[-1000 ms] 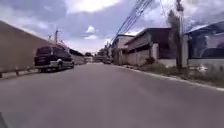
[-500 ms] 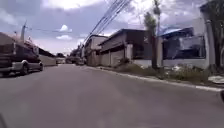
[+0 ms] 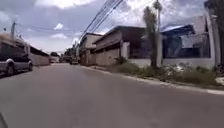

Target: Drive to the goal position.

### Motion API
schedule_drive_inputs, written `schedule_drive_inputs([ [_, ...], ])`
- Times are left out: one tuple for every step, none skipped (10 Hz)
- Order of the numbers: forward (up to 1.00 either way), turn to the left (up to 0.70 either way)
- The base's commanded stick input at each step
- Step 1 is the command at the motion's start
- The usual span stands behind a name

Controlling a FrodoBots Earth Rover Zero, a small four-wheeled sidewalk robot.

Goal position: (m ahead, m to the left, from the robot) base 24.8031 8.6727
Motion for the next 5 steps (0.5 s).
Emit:
schedule_drive_inputs([
  [1.00, 0.01],
  [1.00, 0.01],
  [1.00, 0.01],
  [1.00, 0.01],
  [1.00, 0.01],
])
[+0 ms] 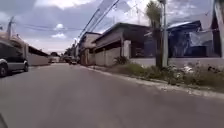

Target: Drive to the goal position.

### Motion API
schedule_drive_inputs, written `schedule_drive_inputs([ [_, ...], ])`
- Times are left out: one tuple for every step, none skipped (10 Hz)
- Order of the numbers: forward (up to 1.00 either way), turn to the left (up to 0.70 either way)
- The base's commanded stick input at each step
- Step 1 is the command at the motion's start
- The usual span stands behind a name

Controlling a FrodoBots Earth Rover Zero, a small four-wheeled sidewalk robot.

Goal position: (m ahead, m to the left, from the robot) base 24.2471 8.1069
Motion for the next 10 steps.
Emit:
schedule_drive_inputs([
  [1.00, 0.01],
  [1.00, 0.01],
  [1.00, 0.01],
  [1.00, 0.01],
  [1.00, 0.01],
  [1.00, 0.01],
  [1.00, 0.01],
  [1.00, 0.01],
  [1.00, 0.01],
  [1.00, 0.01],
])
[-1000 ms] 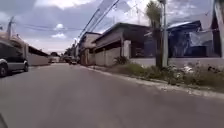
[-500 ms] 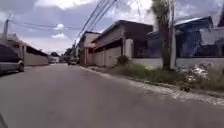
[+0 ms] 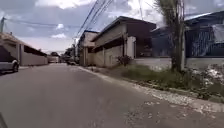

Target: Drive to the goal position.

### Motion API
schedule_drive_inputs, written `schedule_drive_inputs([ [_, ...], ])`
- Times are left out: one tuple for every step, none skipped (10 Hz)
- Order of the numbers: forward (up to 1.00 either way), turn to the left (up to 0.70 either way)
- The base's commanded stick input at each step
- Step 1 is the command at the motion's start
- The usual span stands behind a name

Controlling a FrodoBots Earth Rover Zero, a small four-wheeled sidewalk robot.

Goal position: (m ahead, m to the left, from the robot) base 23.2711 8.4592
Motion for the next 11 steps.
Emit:
schedule_drive_inputs([
  [1.00, 0.01],
  [1.00, 0.01],
  [1.00, 0.01],
  [1.00, 0.01],
  [1.00, 0.01],
  [1.00, 0.01],
  [1.00, 0.01],
  [1.00, 0.01],
  [1.00, 0.01],
  [1.00, 0.01],
  [1.00, 0.10],
])
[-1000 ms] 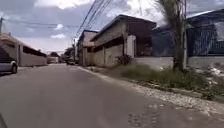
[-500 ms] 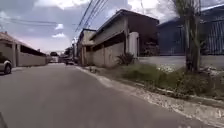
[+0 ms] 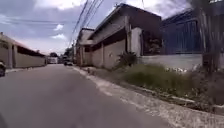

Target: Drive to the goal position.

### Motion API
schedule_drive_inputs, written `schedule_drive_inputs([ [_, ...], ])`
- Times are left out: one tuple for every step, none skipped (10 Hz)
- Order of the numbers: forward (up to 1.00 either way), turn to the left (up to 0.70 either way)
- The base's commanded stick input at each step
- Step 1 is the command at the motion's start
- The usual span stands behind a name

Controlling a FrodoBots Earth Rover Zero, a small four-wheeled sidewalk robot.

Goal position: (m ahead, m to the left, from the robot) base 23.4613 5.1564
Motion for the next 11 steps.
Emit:
schedule_drive_inputs([
  [1.00, 0.30],
  [1.00, 0.41],
  [1.00, 0.41],
  [0.64, 0.62],
  [0.00, 1.00],
  [0.00, 1.00],
  [0.00, 1.00],
  [0.00, 1.00],
  [0.00, 1.00],
  [0.00, 1.00],
  [0.00, 1.00],
])
